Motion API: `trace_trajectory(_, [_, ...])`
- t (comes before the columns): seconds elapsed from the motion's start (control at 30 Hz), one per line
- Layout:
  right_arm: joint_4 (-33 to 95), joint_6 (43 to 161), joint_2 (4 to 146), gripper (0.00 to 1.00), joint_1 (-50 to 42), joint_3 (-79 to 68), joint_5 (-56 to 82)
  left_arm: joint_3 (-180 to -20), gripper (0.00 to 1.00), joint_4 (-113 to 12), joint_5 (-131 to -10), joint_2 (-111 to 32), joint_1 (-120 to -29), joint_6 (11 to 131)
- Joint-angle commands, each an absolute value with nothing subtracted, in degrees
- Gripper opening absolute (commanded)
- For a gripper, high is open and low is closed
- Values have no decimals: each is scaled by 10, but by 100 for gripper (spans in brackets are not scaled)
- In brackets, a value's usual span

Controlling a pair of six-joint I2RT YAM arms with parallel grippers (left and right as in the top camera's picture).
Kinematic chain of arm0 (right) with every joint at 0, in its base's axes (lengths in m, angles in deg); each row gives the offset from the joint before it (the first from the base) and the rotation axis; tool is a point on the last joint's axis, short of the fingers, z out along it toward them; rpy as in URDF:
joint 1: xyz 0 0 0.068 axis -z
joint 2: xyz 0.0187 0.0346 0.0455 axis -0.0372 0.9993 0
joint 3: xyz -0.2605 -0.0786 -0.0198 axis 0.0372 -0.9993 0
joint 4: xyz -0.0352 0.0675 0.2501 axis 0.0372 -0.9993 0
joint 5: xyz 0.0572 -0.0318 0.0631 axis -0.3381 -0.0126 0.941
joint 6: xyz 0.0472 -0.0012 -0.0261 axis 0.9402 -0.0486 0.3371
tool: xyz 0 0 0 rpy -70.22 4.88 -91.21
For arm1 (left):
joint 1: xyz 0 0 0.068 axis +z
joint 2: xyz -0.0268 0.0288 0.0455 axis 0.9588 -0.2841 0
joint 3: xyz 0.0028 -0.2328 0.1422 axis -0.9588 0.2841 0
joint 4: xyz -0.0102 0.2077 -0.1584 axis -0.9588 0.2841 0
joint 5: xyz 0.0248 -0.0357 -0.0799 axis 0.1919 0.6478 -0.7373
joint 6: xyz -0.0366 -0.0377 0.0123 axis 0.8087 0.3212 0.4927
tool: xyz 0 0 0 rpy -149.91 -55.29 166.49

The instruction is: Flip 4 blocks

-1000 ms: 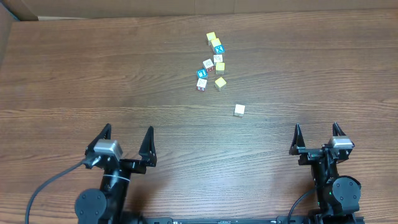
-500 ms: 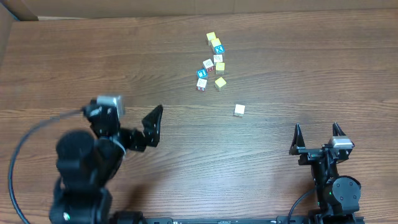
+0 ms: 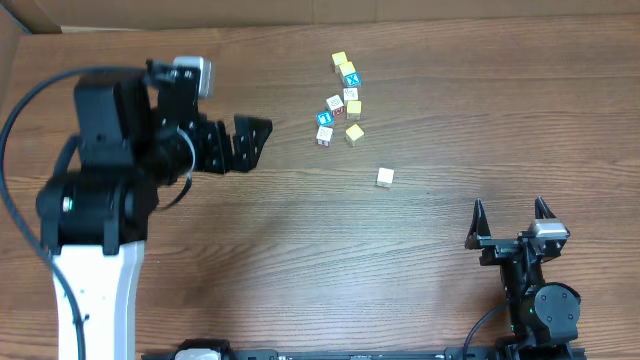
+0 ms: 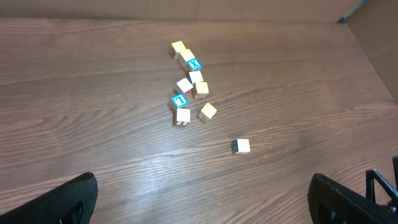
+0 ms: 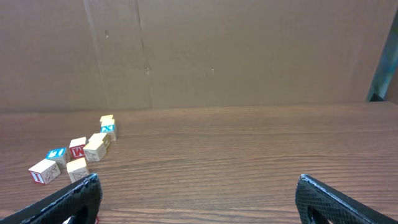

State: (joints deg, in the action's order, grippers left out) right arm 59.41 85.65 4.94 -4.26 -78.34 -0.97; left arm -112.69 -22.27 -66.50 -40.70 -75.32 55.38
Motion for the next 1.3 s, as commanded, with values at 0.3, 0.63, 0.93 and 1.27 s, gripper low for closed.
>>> trace_trajectory(0.3, [597,854,46,100,-41,-789,-7,-1148,4,-210,-703,-459,-754,545])
trace_trajectory(0.63, [597,854,46,100,-41,-789,-7,-1143,4,-144,-696,-459,-754,562])
trace_trajectory(0.93, [597,854,46,100,-41,-789,-7,-1088,4,-140,-646,-459,-754,618])
trace_trajectory(1.27, [597,854,46,100,-41,-789,-7,-1078,100,-165,-668,-459,-754,618])
